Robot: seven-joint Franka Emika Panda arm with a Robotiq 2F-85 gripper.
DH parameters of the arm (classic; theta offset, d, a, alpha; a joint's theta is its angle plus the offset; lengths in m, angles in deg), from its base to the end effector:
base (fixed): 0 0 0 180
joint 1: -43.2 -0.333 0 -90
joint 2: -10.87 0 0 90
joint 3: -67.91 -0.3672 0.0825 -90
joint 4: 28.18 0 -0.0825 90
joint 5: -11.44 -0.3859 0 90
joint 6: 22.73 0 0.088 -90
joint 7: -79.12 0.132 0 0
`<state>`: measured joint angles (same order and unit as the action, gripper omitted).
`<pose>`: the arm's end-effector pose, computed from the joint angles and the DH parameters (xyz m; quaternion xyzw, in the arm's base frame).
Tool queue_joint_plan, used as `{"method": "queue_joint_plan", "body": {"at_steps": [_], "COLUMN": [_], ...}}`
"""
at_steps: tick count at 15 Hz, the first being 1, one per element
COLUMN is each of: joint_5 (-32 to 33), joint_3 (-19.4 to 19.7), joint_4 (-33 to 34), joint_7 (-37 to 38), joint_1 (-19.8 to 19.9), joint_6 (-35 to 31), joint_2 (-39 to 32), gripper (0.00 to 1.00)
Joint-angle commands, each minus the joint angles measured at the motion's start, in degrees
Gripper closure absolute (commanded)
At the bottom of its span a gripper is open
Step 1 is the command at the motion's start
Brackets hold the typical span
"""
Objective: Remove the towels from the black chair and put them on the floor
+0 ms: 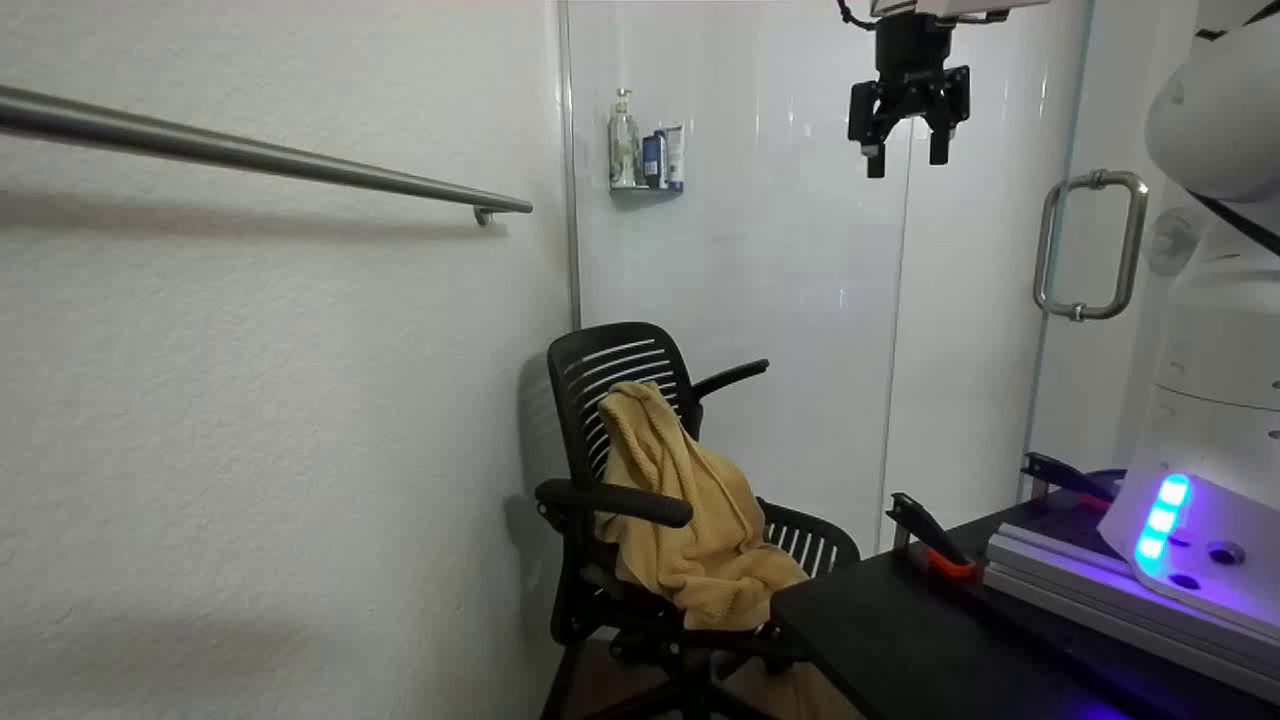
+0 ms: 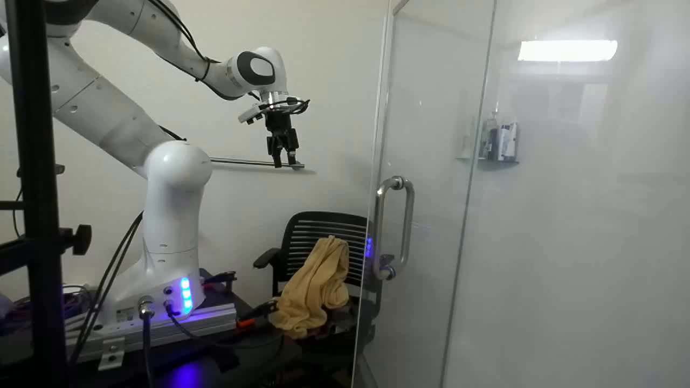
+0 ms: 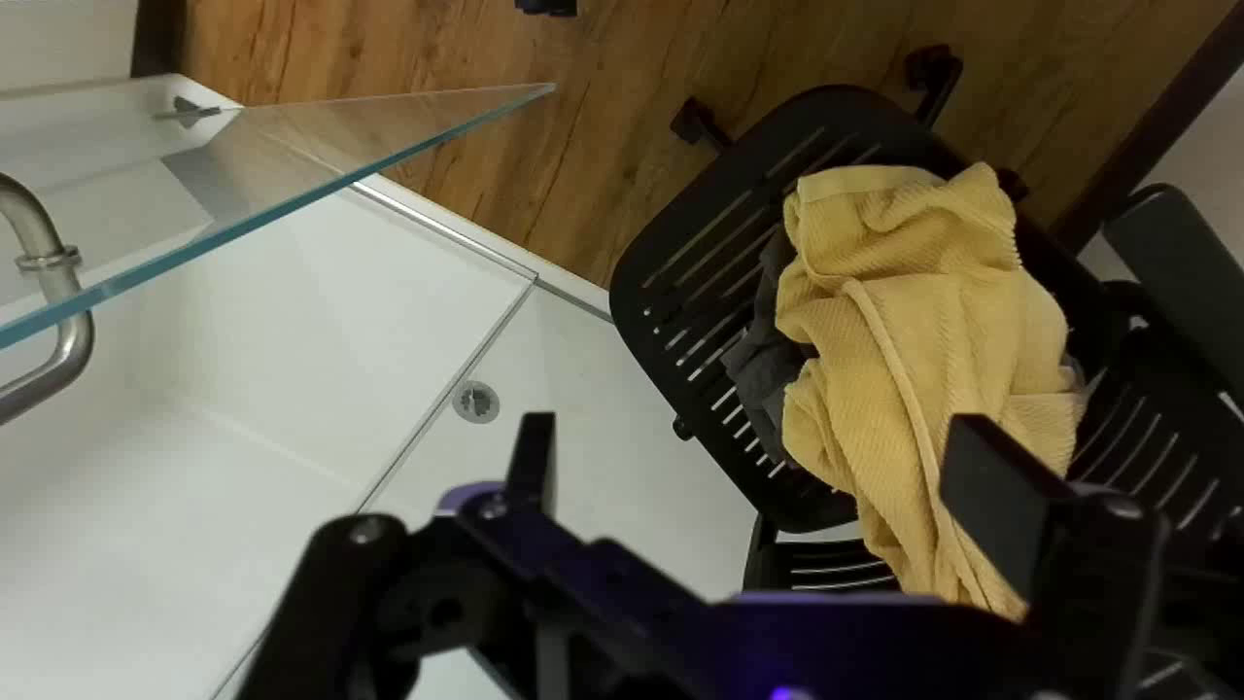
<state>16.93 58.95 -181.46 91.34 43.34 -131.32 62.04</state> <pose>0.2614 0.0369 0.5047 0.9920 -0.0421 0.0684 0.0973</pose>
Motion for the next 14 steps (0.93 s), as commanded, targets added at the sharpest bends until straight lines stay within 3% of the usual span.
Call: {"method": "queue_joint_plan", "body": {"at_steps": [1,3,5,9,14], "joint_5": [0.2,3.1,5.9,-1.8,-10.9], "joint_3": [0.2,-0.9,0.0,5.7,10.6], "joint_4": [0.1,-0.3,0.8,5.8,11.7], "joint_7": [0.2,3.0,1.3,-7.2,-16.0], "joint_1": [-0.3,2.4,1.4,-3.7,-6.7], "joint_6": [0.2,-2.5,-10.7,-19.8,-12.6], "joint_2": [-0.1,-0.1,-2.9,-13.0,-23.2], "gripper": [0.00,0.00,0.00,0.00,0.00]}}
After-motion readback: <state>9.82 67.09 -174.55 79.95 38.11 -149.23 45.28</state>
